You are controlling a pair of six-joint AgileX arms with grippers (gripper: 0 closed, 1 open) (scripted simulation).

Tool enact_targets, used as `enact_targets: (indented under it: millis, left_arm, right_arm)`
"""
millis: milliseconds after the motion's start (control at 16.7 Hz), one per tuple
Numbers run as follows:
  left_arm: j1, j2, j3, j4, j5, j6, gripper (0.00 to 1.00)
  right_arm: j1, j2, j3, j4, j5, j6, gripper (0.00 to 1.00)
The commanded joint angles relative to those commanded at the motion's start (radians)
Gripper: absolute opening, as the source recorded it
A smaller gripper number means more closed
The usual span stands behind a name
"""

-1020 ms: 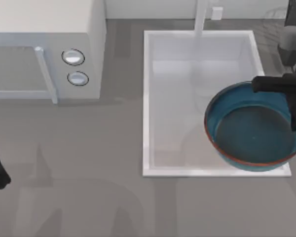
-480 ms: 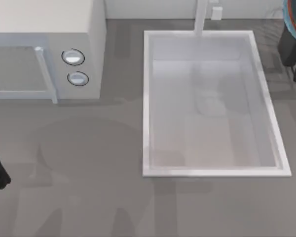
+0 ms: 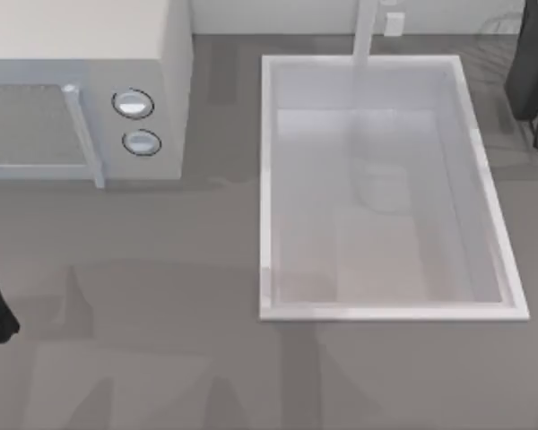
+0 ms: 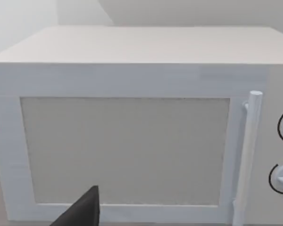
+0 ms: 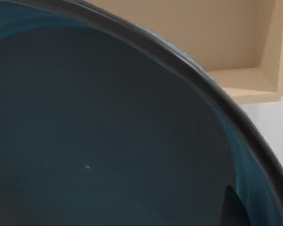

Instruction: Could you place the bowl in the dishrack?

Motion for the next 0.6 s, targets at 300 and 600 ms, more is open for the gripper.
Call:
enact_targets:
  millis: [300, 600]
  left_arm:
    - [0.000, 0.000, 0.000, 0.000, 0.000, 0.000, 1.00]
    - [0.000, 0.000, 0.000, 0.000, 0.000, 0.000, 1.00]
  right_arm:
    - [-0.083, -0.058, -0.038, 0.086, -0.049, -0.041, 0.00]
    - [-0.075, -0.041, -0.035, 0.097, -0.042, -0.039, 0.00]
